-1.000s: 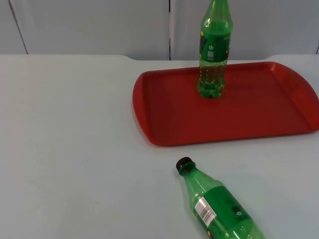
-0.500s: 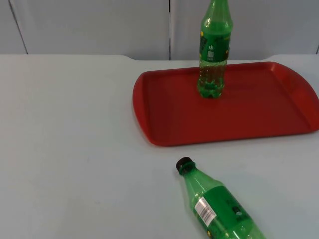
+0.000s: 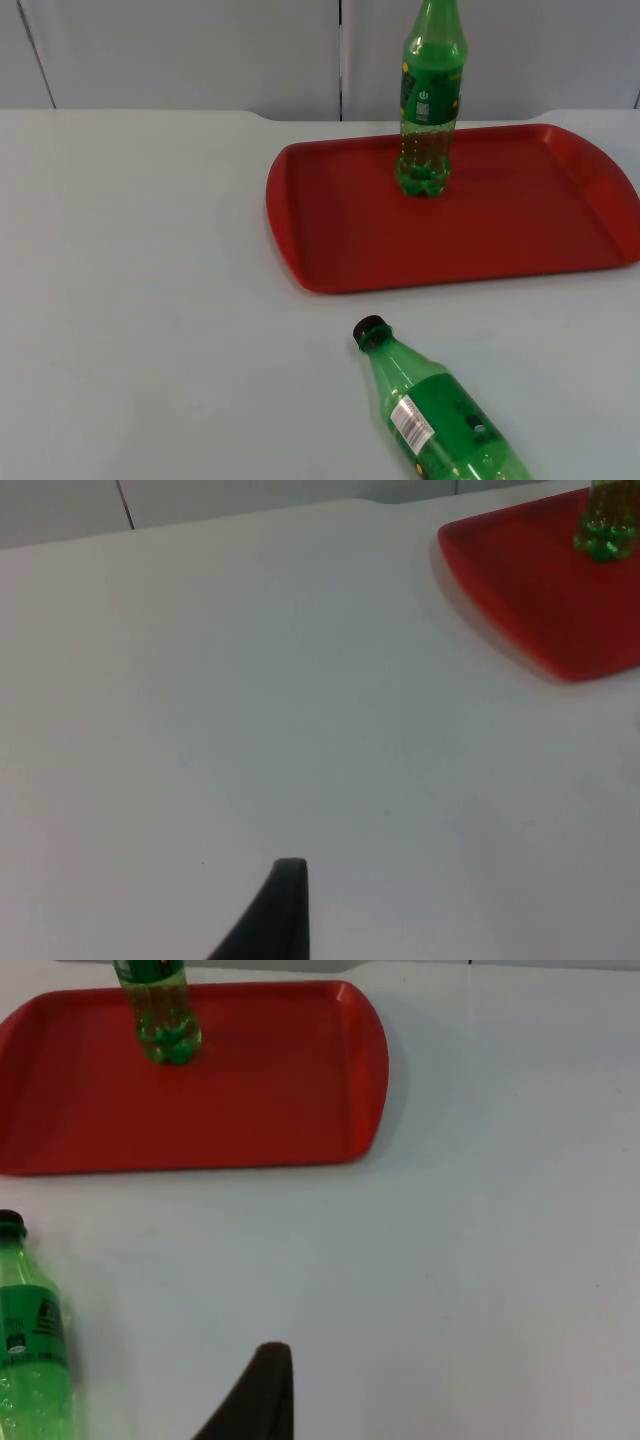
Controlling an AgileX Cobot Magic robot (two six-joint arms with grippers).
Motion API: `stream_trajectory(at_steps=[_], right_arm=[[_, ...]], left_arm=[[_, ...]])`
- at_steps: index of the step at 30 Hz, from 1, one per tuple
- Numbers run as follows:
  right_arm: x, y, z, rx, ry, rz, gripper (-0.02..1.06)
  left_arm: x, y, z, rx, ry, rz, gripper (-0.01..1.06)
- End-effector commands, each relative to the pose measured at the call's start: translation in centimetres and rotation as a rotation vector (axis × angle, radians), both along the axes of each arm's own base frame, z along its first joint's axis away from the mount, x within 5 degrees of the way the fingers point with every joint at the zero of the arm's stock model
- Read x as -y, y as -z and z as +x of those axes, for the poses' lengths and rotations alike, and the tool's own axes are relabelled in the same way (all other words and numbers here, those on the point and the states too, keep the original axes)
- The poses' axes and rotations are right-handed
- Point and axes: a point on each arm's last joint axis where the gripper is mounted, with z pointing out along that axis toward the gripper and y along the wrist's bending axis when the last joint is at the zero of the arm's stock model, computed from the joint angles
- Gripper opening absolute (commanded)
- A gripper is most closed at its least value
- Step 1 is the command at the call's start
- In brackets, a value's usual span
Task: Place the bottle upright on the tray.
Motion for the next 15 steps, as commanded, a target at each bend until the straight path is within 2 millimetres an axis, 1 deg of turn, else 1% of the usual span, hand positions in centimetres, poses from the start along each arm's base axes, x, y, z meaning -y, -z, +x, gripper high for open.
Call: stream_trajectory(at_steps=[1, 4, 5, 8, 13, 15], right_arm=[[-0.1, -0.8, 0.7, -0.003, -0.011, -0.01, 1.05], [-0.3, -2.0, 2.3, -0.048, -0.014, -0.014, 1.05], [-0.3, -2.0, 2.3, -0.048, -0.014, -0.014, 1.05], [-0.4, -2.5, 3.7, -0.096, -0.017, -0.023, 1.05], [-0.6, -2.5, 5.2, -0.14, -0.033, -0.041, 1.05], [-0.7, -2.5, 5.4, -0.137, -0.035, -0.044, 1.05]], left_arm=[[0.0, 0.1, 0.0, 0.001, 0.007, -0.005, 1.05], [0.0, 0.1, 0.0, 0.001, 0.007, -0.005, 1.05], [0.0, 0.1, 0.0, 0.001, 0.007, -0.005, 1.05], [0.0, 0.1, 0.0, 0.001, 0.007, -0.005, 1.05], [0.0, 0.1, 0.0, 0.001, 0.007, -0.005, 1.05], [0.0, 0.1, 0.0, 0.001, 0.007, -0.005, 1.05]])
